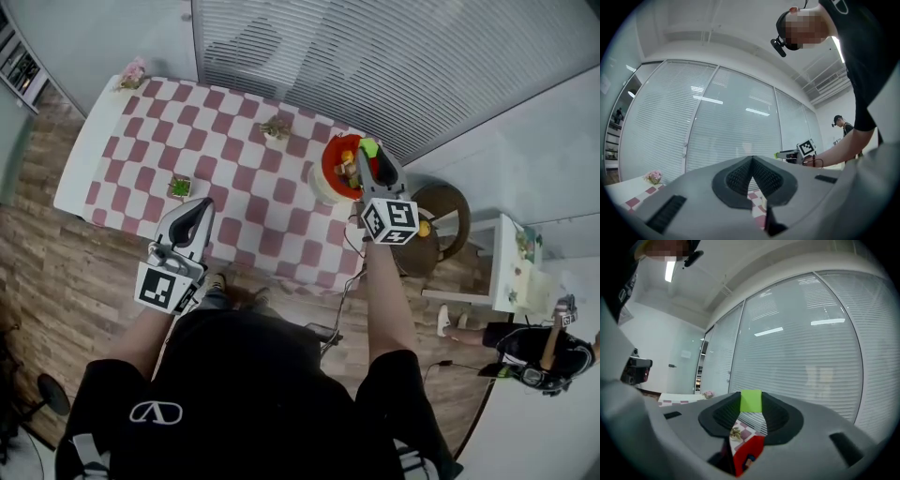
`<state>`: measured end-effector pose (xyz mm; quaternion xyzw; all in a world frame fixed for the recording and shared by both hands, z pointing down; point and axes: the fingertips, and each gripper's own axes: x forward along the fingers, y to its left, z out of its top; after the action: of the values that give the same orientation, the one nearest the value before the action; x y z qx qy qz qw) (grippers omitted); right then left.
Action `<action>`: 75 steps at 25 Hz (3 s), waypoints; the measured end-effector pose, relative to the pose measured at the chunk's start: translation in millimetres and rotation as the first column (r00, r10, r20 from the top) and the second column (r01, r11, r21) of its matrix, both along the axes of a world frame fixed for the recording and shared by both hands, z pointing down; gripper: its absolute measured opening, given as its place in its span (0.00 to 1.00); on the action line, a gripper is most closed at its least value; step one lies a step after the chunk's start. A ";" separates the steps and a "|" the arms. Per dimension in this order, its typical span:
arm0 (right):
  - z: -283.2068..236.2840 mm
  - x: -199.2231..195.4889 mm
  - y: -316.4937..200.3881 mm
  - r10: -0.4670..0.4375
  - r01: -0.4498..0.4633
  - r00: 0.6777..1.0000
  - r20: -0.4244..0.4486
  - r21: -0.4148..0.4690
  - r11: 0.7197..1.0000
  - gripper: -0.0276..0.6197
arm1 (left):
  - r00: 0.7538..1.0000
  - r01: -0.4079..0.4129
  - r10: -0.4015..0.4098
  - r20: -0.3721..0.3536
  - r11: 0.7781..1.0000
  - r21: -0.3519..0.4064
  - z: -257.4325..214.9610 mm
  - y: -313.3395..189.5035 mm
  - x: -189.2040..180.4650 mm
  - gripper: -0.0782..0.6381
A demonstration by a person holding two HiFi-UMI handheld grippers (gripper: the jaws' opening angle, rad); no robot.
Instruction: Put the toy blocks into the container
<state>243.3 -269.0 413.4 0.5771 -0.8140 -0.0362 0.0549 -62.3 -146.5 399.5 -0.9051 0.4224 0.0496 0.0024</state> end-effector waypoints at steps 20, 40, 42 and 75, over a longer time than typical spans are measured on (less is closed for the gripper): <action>87.0 81.0 -41.0 0.179 -0.169 0.983 0.027 -0.211 0.963 0.27 | 1.000 0.007 -0.006 0.030 1.000 -0.023 8.7 -0.6 0.8 0.12; 158.0 90.4 -56.1 0.199 -0.183 0.980 0.001 -0.395 0.901 0.53 | 0.999 0.011 -0.010 0.044 1.000 -0.021 10.6 -3.4 2.9 0.12; 159.2 89.5 -56.2 0.194 -0.176 0.981 0.004 -0.404 0.898 0.54 | 0.999 0.009 -0.008 0.042 1.000 -0.022 10.7 -3.5 3.5 0.12; -58.8 -88.2 144.8 0.035 -0.043 0.998 0.054 0.159 0.986 0.05 | 0.996 -0.085 0.085 0.002 0.996 0.037 -13.9 -6.4 30.6 0.12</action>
<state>155.1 -124.1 354.6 0.5962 -0.7982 -0.0857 -0.0119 -31.7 -152.9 385.6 -0.9220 0.3825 0.0571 0.0171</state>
